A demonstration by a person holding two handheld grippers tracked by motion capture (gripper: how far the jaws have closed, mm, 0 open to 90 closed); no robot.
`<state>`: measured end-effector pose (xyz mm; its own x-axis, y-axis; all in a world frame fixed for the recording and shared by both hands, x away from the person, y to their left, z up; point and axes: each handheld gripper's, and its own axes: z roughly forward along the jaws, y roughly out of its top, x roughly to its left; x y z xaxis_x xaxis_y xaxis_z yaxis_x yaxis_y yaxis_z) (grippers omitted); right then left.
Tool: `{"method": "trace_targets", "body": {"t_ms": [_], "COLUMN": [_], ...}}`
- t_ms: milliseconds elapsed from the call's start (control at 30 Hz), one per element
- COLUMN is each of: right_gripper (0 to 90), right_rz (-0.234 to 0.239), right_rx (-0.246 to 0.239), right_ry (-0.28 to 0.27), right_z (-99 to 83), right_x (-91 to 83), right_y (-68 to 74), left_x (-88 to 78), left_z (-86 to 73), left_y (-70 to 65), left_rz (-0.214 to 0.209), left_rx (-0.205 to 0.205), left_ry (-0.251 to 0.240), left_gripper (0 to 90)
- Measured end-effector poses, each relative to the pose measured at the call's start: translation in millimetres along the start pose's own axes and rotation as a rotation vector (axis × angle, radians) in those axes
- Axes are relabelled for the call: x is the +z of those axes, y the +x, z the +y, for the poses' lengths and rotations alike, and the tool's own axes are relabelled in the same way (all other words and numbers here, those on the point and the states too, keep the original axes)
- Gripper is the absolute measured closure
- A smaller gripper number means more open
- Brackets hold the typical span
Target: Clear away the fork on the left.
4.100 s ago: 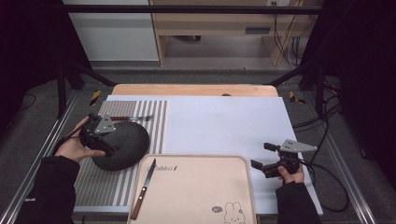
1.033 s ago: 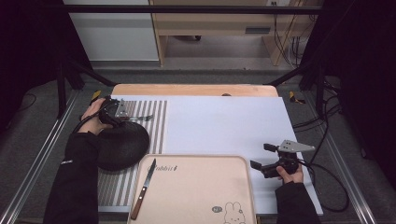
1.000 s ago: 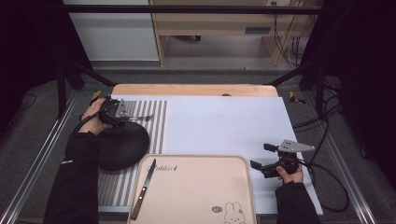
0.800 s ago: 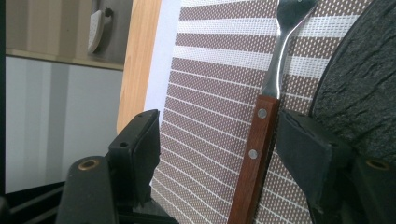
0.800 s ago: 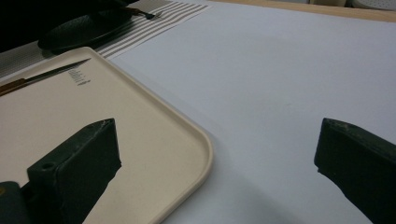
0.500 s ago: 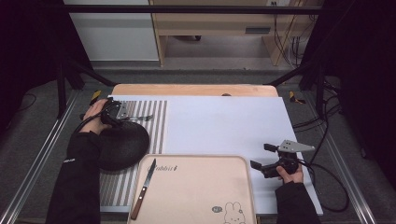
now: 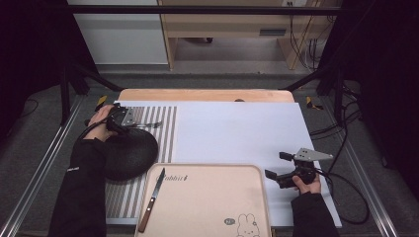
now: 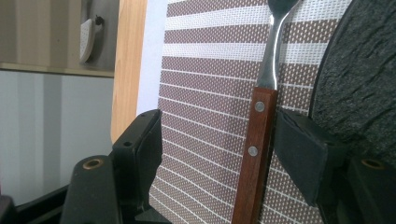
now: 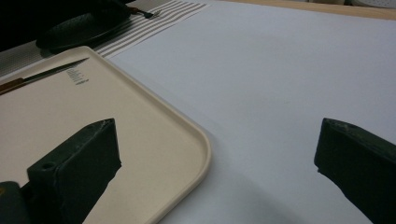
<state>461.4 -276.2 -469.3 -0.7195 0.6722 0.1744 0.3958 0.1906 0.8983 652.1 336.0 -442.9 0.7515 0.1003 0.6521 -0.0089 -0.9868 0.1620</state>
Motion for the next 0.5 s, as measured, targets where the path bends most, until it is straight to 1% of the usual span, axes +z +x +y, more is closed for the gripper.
{"method": "trace_targets", "body": {"t_ms": [33, 100, 233, 367, 500], "right_gripper": [0.5, 0.4, 0.4, 0.4, 0.4], "right_rz": [-0.001, 0.0, -0.001, -0.002, -0.001], "right_rx": [0.0, 0.0, 0.001, -0.002, 0.001], "right_ry": [0.001, 0.0, 0.0, 0.002, 0.0], "right_z": [0.0, 0.0, 0.0, -0.3, -0.2], "right_x": [0.0, 0.1, 0.0, 0.3, 0.1], "right_y": [0.0, 0.1, 0.0, -0.3, -0.2], "left_x": [0.0, -0.2, 2.6, 4.0, 6.3], "left_z": [0.0, -0.3, -2.0, -2.2, -2.5], "left_y": [0.2, 1.1, 0.1, 0.1, -0.7], "left_rz": [-0.001, 0.014, 0.003, 0.002, -0.001], "left_rx": [0.004, 0.015, 0.017, 0.02, 0.014], "left_ry": [-0.001, 0.009, 0.028, 0.025, 0.023], "left_gripper": [32.5, 34.2, 38.1, 39.2, 40.4]}}
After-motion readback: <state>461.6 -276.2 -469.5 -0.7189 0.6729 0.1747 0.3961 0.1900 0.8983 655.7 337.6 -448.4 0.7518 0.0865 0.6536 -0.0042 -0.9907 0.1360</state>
